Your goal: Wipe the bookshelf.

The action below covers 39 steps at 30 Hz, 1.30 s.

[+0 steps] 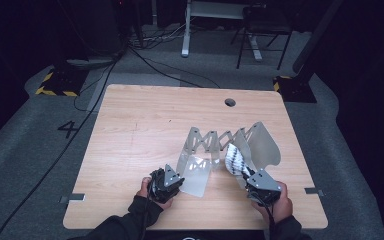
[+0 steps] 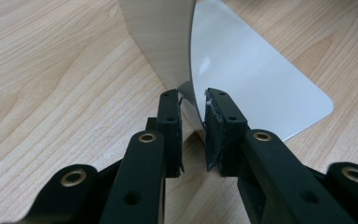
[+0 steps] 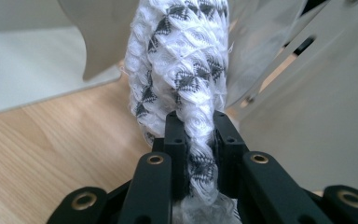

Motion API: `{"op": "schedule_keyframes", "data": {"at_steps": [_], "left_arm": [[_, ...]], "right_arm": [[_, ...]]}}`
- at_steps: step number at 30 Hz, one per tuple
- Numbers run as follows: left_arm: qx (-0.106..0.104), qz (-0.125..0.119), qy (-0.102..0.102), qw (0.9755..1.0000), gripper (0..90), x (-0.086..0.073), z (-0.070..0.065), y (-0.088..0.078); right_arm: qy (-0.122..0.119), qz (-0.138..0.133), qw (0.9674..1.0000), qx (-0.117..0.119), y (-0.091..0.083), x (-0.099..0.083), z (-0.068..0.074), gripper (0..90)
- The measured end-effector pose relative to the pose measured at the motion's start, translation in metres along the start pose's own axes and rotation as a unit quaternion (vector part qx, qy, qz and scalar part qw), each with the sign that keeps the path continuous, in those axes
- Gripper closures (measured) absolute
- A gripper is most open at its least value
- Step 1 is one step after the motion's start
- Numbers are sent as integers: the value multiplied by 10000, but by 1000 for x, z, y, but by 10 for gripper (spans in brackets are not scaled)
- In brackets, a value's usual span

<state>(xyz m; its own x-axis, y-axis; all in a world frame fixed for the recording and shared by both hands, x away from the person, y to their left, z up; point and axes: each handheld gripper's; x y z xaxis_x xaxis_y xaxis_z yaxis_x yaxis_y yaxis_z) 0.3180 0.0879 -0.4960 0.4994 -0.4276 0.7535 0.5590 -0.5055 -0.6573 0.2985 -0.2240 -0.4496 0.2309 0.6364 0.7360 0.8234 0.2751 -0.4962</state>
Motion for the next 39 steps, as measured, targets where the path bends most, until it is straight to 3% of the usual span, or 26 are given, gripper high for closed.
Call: {"op": "schedule_keyframes", "data": {"at_steps": [4, 13, 17, 25, 29, 39], "left_arm": [[5, -2, -16, 10000, 765, 0, 0, 0], [-2, -5, -15, 10000, 764, 0, 0, 0], [-5, 0, -5, 10000, 764, 0, 0, 0], [-1, 6, 8, 10000, 764, 0, 0, 0], [-4, 1, -8, 10000, 764, 0, 0, 0], [12, 2, -1, 10000, 764, 0, 0, 0]], "right_arm": [[-98, -251, 9993, -254, -13, 9, -4, 789], [118, -755, 9955, -567, -39, 21, -19, 789], [151, -802, 9949, -596, -42, 23, -21, 789], [35, -406, 9988, -271, -20, 13, -9, 789], [97, -159, 9998, -44, -7, 5, -4, 789], [197, 453, 9980, 385, 21, -12, 4, 789]]}}
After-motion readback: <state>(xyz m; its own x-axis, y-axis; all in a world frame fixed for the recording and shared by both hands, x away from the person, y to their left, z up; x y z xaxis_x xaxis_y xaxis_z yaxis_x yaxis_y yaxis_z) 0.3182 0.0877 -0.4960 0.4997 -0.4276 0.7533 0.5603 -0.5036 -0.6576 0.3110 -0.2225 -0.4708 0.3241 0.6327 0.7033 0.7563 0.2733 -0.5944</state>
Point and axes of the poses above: each handheld gripper's, and its own axes: y roughly forward along the jaws, x roughly out of its top, z roughly to its left, and after that the axes turned 5 degrees about -y, right-handed
